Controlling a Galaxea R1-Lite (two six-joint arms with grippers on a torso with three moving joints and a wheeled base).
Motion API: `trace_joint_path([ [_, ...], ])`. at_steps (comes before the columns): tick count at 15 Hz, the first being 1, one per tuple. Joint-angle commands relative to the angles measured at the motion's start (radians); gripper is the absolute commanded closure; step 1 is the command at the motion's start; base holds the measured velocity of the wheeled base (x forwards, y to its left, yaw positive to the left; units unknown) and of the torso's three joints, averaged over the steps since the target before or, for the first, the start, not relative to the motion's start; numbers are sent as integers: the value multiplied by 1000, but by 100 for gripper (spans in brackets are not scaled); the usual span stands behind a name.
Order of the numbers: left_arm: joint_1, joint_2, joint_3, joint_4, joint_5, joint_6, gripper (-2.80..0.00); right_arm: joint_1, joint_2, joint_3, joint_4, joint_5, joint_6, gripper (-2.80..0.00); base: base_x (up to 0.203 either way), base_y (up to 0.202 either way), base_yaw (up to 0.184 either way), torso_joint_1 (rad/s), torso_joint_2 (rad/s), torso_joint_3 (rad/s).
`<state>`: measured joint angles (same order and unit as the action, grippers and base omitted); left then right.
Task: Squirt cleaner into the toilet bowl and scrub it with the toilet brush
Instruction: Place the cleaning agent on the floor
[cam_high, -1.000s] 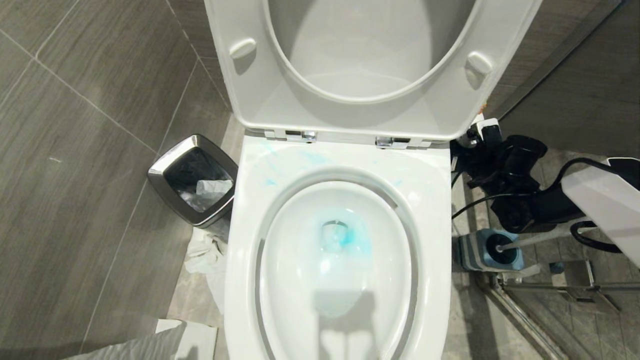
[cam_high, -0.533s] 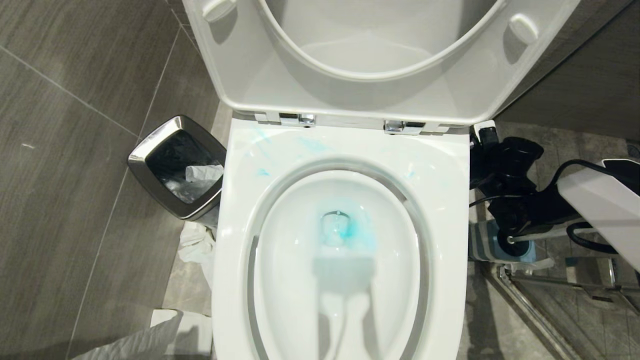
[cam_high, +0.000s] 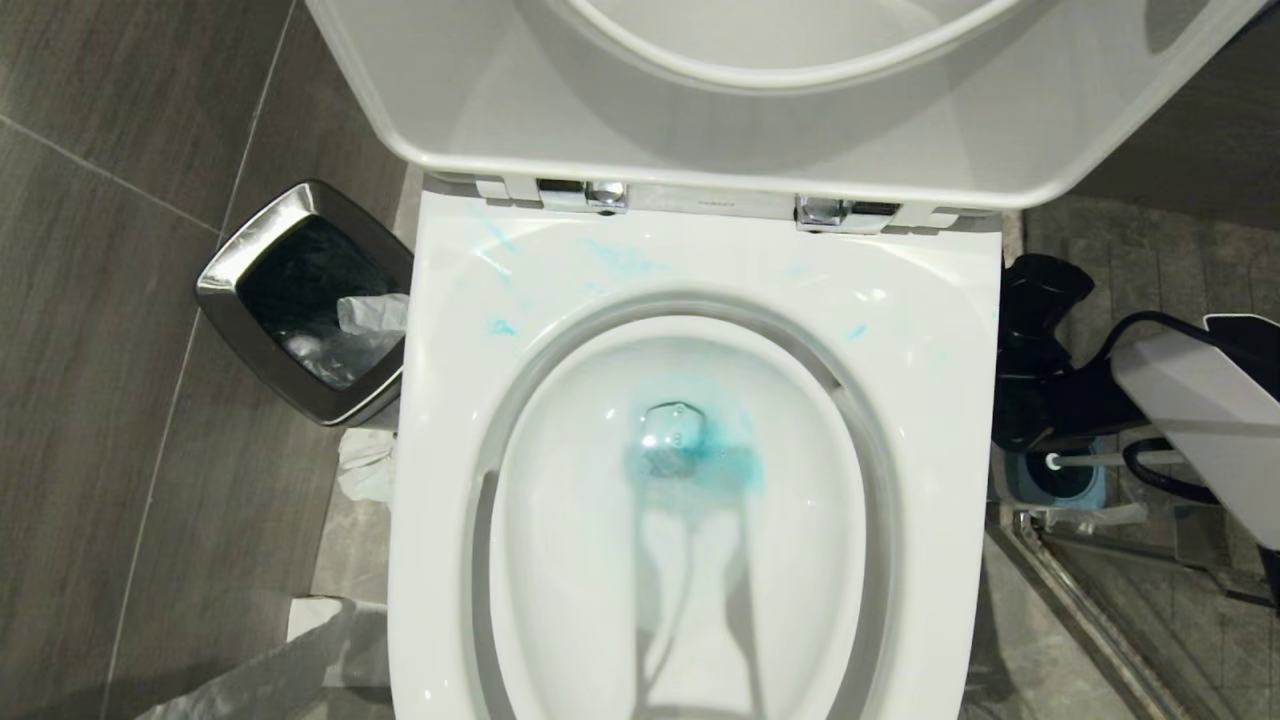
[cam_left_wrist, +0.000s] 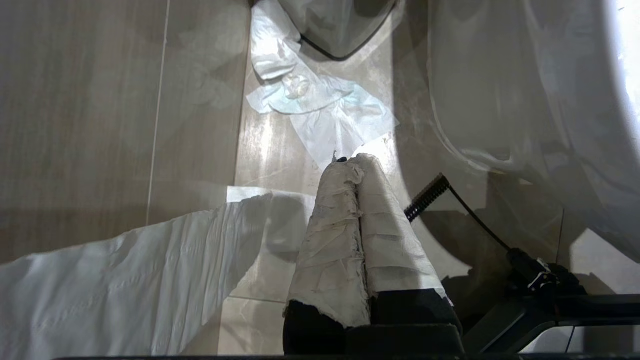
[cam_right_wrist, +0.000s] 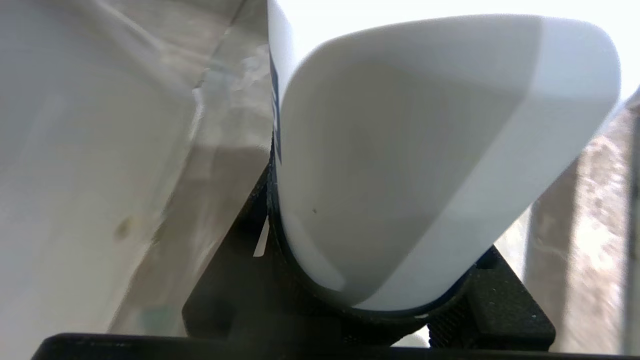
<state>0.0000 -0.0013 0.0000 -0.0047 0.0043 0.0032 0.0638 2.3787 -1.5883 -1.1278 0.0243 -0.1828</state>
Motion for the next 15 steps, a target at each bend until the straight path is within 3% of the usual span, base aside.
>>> trace_joint_path([
  [1, 0, 1, 6, -1, 0, 0, 0, 0, 45, -64, -8, 0, -1, 0, 0, 0, 0, 10, -2, -200],
  [6, 0, 1, 6, -3, 0, -8, 0, 0, 154, -246, -3, -4, -1, 0, 0, 0, 0, 2, 2, -43],
  [15, 0, 1, 6, -3, 0, -8, 0, 10, 143, -161, -47, -16, -6, 0, 0, 0, 0, 0, 0, 0],
])
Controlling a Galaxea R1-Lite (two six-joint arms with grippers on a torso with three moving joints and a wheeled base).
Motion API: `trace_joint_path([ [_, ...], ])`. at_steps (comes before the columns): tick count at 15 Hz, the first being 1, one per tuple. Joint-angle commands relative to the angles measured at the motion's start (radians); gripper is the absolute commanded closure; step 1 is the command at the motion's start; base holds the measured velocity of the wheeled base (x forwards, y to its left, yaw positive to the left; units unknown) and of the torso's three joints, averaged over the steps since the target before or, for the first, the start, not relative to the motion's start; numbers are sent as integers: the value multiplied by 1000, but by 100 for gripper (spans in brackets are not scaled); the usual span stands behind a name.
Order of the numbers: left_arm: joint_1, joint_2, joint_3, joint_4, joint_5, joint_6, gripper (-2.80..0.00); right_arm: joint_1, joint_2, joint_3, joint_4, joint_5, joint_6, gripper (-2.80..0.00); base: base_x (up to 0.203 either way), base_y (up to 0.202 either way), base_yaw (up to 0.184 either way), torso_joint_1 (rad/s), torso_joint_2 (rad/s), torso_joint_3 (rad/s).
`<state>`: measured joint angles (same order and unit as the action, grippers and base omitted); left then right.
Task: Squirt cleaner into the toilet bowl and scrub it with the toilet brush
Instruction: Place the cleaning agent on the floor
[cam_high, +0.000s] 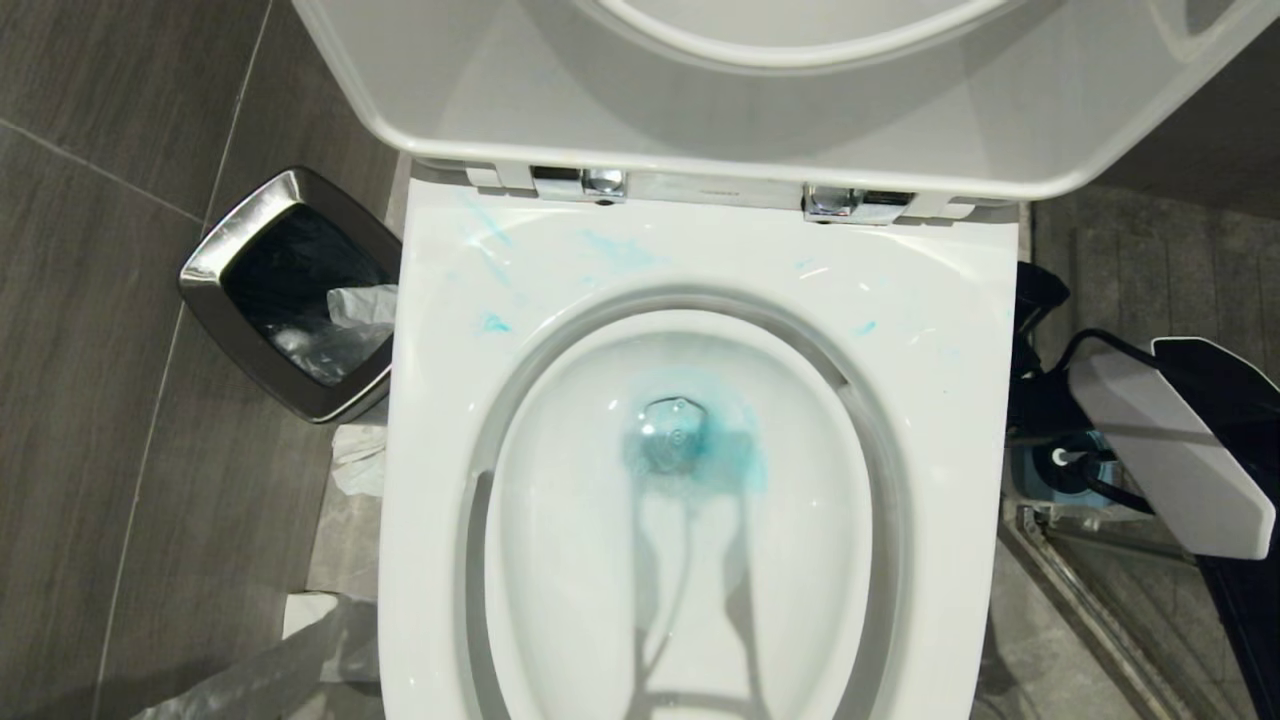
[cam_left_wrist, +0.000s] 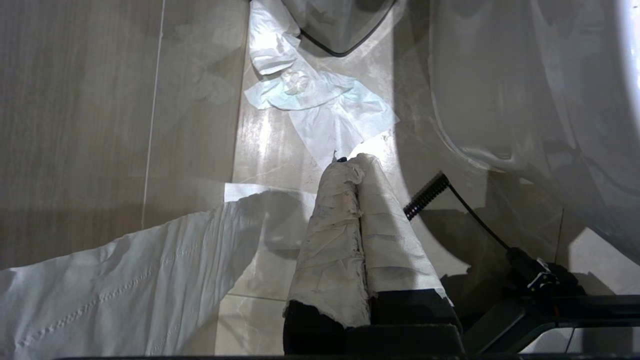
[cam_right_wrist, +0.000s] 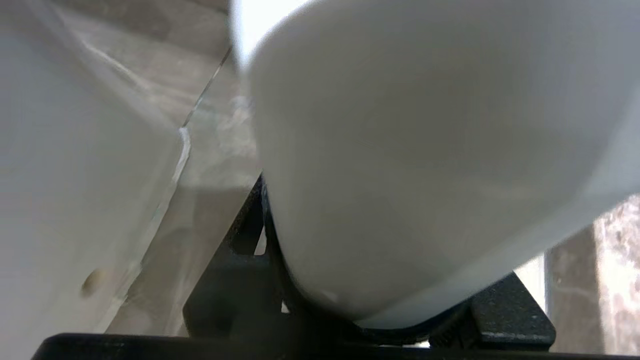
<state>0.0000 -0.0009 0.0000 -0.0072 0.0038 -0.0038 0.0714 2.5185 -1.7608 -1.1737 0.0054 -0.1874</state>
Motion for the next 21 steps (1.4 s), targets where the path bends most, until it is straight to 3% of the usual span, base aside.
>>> trace_joint_path([
  [1, 0, 1, 6, 0, 1, -1, 0, 12, 3, 25, -12, -9, -3, 0, 0, 0, 0, 0, 0, 0],
  [3, 0, -1, 6, 0, 1, -1, 0, 27, 0, 40, -20, -68, -14, 0, 0, 0, 0, 0, 0, 0],
  [10, 0, -1, 6, 0, 1, -1, 0, 32, -27, 205, -130, -56, -30, 0, 0, 0, 0, 0, 0, 0],
  [15, 0, -1, 6, 0, 1, -1, 0, 31, -24, 216, -147, -54, -30, 0, 0, 0, 0, 0, 0, 0],
  [16, 0, -1, 6, 0, 1, -1, 0, 33, -24, 214, -147, -54, -30, -217, 0, 0, 0, 0, 0, 0],
  [17, 0, 0, 6, 0, 1, -1, 0, 33, -23, 209, -147, -54, -30, -280, 0, 0, 0, 0, 0, 0],
  [21, 0, 0, 6, 0, 1, -1, 0, 33, -26, 207, -147, -54, -30, -280, 0, 0, 0, 0, 0, 0],
])
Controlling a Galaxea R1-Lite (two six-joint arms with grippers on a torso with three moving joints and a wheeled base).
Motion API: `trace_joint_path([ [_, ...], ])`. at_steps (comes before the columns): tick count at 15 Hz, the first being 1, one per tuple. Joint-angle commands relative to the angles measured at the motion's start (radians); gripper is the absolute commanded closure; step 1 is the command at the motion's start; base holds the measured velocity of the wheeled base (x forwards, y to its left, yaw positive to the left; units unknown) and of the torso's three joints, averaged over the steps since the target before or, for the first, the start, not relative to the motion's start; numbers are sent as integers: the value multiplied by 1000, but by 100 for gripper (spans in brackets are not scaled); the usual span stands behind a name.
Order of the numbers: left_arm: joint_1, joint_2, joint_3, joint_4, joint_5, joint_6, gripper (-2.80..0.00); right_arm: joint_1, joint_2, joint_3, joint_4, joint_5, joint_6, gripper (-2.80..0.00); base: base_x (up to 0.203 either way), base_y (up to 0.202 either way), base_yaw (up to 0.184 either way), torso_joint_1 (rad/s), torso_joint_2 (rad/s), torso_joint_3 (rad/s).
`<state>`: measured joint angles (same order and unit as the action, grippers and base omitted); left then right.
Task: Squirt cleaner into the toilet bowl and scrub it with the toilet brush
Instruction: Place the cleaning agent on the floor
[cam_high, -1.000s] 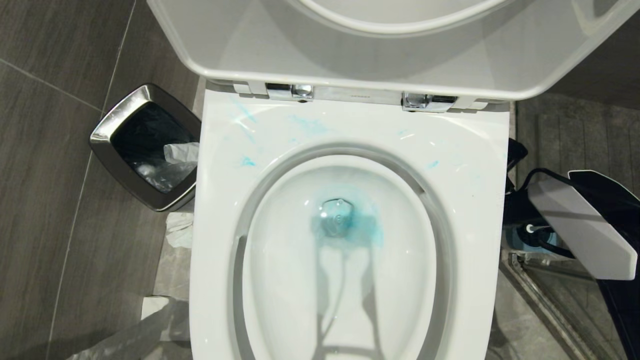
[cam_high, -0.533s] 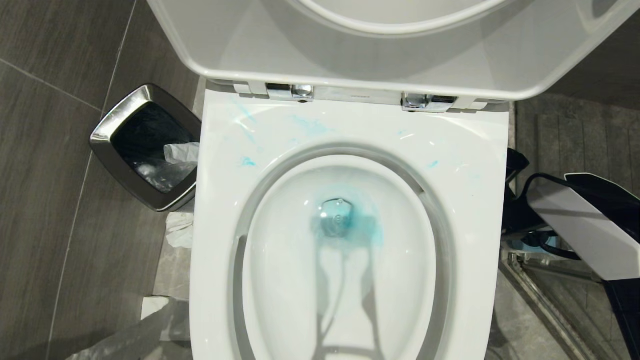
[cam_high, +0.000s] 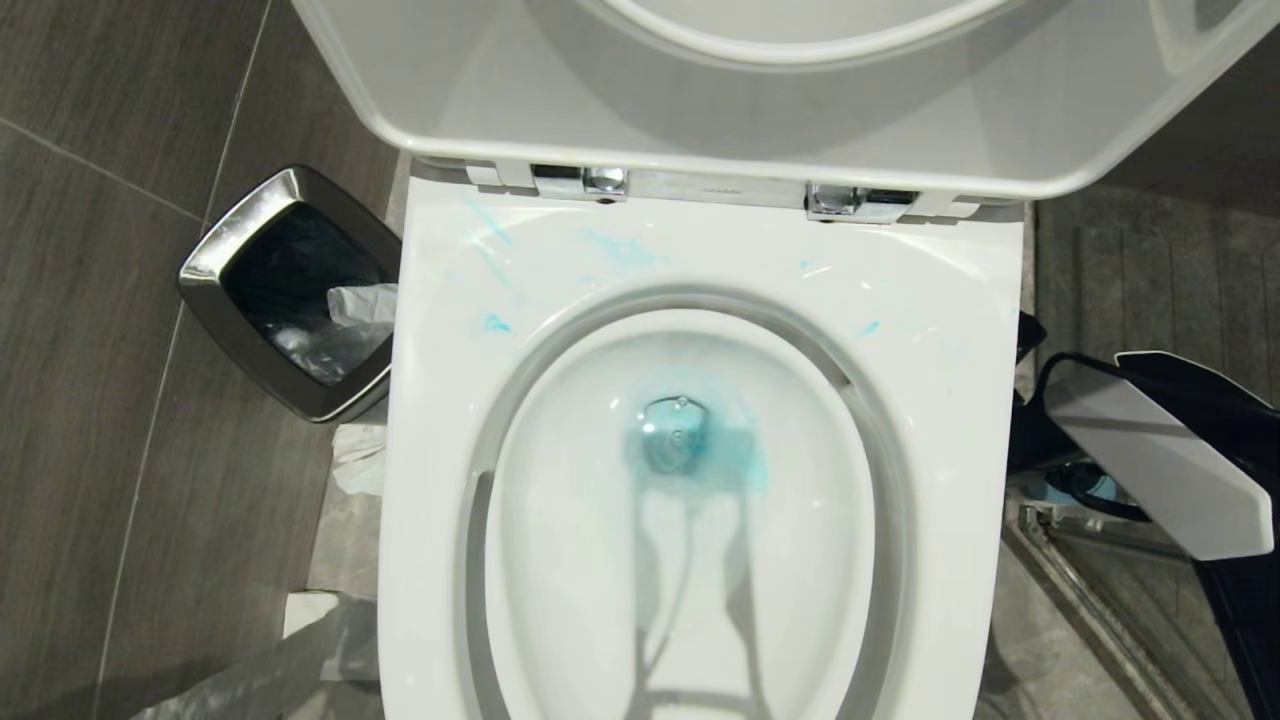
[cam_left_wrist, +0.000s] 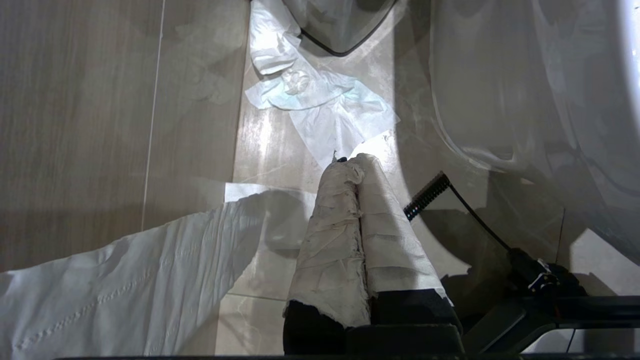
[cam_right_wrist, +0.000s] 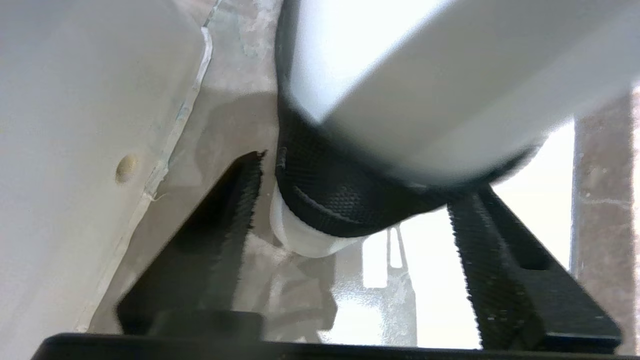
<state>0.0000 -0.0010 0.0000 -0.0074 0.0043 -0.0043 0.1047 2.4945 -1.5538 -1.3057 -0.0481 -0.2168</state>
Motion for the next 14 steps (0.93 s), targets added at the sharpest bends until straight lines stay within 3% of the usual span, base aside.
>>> trace_joint_path([
  [1, 0, -1, 6, 0, 0, 0, 0, 0, -2, 0, -17, -1, -1, -280, 0, 0, 0, 0, 0, 0],
  [14, 0, 1, 6, 0, 0, 0, 0, -47, -83, 153, -98, -6, 4, -280, 0, 0, 0, 0, 0, 0],
])
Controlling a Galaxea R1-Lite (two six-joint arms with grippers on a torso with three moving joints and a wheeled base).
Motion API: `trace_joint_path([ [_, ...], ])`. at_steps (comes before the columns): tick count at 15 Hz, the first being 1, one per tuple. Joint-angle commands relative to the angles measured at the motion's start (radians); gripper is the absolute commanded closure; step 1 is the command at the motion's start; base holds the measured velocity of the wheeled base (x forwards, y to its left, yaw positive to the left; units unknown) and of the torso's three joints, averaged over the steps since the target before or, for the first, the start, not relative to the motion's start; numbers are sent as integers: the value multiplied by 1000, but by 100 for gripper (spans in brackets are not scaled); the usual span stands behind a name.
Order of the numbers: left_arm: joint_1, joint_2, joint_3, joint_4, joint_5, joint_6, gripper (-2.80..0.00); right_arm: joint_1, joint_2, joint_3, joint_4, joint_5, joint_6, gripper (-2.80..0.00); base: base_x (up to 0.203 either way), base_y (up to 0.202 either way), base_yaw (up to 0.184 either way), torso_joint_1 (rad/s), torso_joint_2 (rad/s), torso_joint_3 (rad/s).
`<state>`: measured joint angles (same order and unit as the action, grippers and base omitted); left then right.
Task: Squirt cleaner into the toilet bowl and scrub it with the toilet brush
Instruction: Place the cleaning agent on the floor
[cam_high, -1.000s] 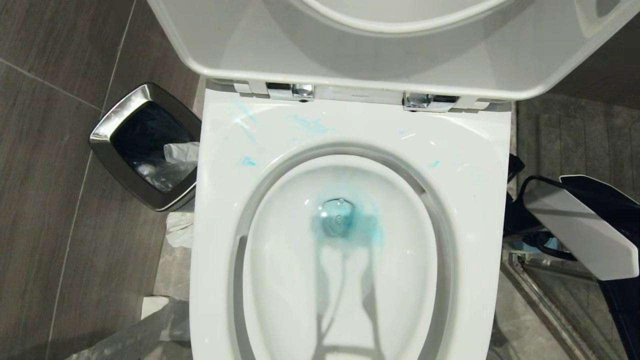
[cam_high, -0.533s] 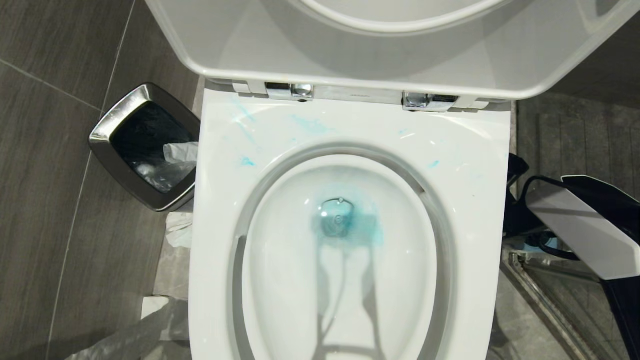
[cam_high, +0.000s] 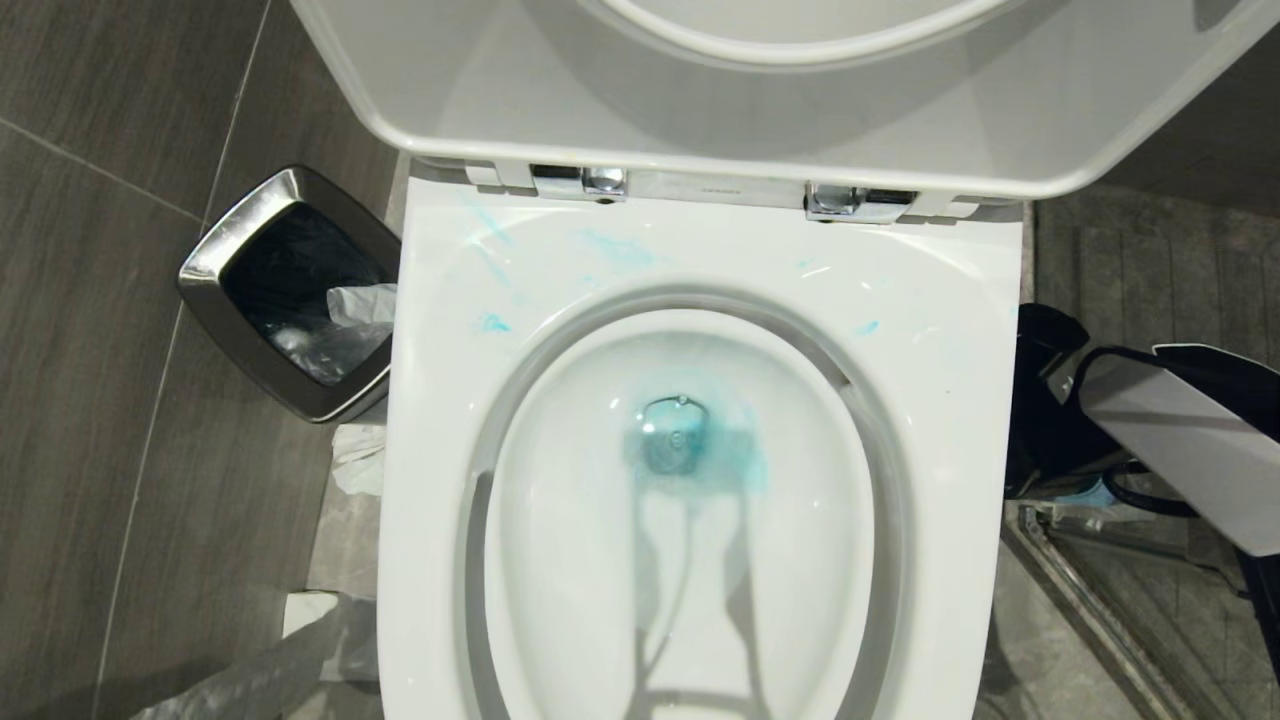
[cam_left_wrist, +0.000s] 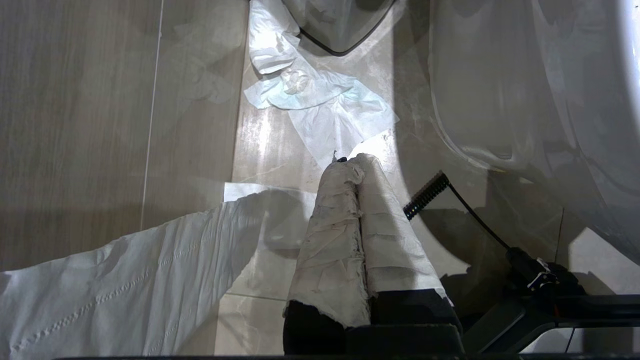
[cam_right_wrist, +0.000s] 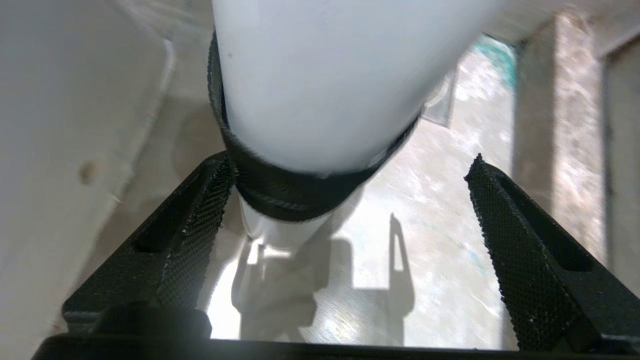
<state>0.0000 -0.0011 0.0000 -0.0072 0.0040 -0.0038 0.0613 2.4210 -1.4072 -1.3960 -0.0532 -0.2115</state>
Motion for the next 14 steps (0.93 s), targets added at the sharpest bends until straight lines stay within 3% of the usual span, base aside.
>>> trace_joint_path([
  [1, 0, 0, 6, 0, 1, -1, 0, -5, -16, 23, -9, 0, -1, -280, 0, 0, 0, 0, 0, 0],
  [8, 0, 0, 6, 0, 1, -1, 0, 0, -67, 204, -84, 51, 5, -280, 0, 0, 0, 0, 0, 0],
  [11, 0, 0, 6, 0, 1, -1, 0, 3, -133, 358, -122, 54, 9, -280, 0, 0, 0, 0, 0, 0],
  [14, 0, 0, 6, 0, 1, -1, 0, 5, -267, 548, -131, 54, 65, -280, 0, 0, 0, 0, 0, 0],
])
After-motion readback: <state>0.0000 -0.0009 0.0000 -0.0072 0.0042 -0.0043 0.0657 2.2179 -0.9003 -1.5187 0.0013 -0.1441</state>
